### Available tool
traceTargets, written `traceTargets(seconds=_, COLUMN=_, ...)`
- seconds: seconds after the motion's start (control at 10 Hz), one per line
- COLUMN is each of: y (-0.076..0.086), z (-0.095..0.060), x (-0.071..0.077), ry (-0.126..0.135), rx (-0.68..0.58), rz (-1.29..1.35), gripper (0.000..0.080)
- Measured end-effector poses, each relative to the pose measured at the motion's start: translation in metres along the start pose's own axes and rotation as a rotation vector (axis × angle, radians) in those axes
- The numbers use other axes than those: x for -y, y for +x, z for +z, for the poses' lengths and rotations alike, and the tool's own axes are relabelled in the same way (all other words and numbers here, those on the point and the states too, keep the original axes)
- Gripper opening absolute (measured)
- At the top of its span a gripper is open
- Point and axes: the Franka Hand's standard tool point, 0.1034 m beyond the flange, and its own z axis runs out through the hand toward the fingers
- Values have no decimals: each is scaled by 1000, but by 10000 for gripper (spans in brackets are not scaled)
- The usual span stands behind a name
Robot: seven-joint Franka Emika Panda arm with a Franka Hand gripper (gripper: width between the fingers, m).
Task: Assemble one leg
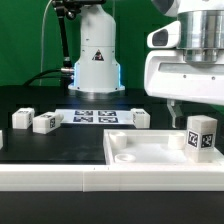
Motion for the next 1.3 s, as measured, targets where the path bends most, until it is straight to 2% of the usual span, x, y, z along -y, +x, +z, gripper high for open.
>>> traceTargets(seconds=0.7, y=-4, z=0, x=4, ry=2, rx=-5, rz=-604, gripper=649)
traceTargets(seconds=1.3, y=3, z=-1, x=0, ry=-8, rx=-8, rz=-1035, gripper=649)
